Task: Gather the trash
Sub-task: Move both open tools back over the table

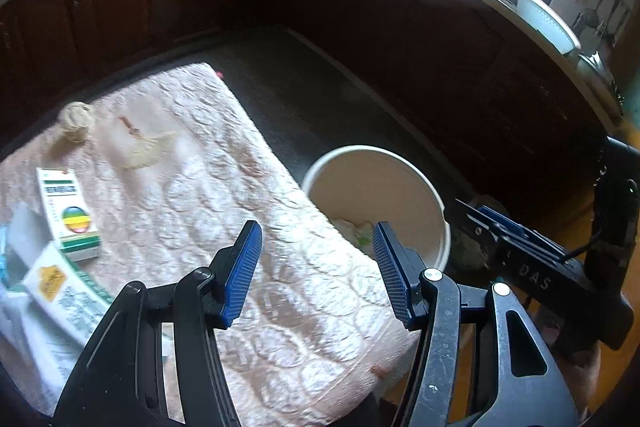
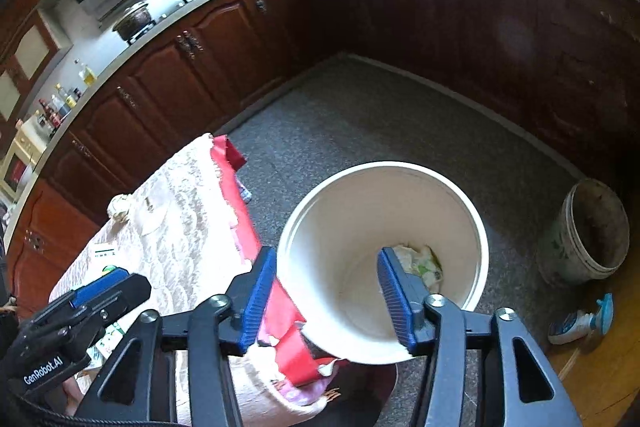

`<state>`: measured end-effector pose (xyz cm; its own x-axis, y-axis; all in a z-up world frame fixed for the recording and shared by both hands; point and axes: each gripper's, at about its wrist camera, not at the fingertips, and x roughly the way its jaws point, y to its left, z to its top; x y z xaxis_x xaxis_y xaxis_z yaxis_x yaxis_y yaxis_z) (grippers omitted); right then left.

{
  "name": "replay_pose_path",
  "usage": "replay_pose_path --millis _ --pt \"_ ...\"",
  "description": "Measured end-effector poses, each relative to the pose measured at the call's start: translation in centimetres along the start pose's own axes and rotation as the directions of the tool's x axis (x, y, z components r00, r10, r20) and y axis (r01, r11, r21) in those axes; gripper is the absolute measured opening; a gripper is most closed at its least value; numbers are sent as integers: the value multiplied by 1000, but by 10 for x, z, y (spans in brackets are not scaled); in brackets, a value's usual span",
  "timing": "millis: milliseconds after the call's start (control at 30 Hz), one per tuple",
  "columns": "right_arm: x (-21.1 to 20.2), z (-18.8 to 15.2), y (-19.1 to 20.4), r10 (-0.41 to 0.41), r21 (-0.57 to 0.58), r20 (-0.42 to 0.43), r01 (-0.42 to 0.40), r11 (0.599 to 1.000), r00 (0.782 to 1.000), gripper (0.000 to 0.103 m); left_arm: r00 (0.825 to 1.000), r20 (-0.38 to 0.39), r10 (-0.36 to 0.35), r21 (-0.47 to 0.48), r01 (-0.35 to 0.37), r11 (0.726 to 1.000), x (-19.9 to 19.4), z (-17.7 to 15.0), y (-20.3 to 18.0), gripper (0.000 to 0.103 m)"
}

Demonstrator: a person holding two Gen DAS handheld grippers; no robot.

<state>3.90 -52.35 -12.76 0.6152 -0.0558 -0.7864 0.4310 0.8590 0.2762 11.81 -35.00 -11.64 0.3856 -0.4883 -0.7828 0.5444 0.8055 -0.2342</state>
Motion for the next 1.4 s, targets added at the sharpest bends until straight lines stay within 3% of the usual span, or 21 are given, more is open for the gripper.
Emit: replay_pose_path --millis 233,467,667,967,1400 --pt "-9 -7 29 24 -47 16 -24 999 1000 59 994 68 86 -9 -85 996 -37 -6 23 56" --pt "-22 -13 66 69 -102 38 -65 993 997 60 975 135 179 -48 -174 984 -73 -18 54 56" --pt "-32 -20 110 107 -180 58 -95 979 993 66 951 181 249 -94 -235 967 -103 -29 82 56" --pt "-36 -32 162 165 -250 48 -148 957 985 68 920 220 326 -168 -293 941 -138 -47 121 56" --pt "-36 -49 218 221 -347 19 -201 916 975 76 894 206 398 -270 -339 901 -167 -75 176 56"
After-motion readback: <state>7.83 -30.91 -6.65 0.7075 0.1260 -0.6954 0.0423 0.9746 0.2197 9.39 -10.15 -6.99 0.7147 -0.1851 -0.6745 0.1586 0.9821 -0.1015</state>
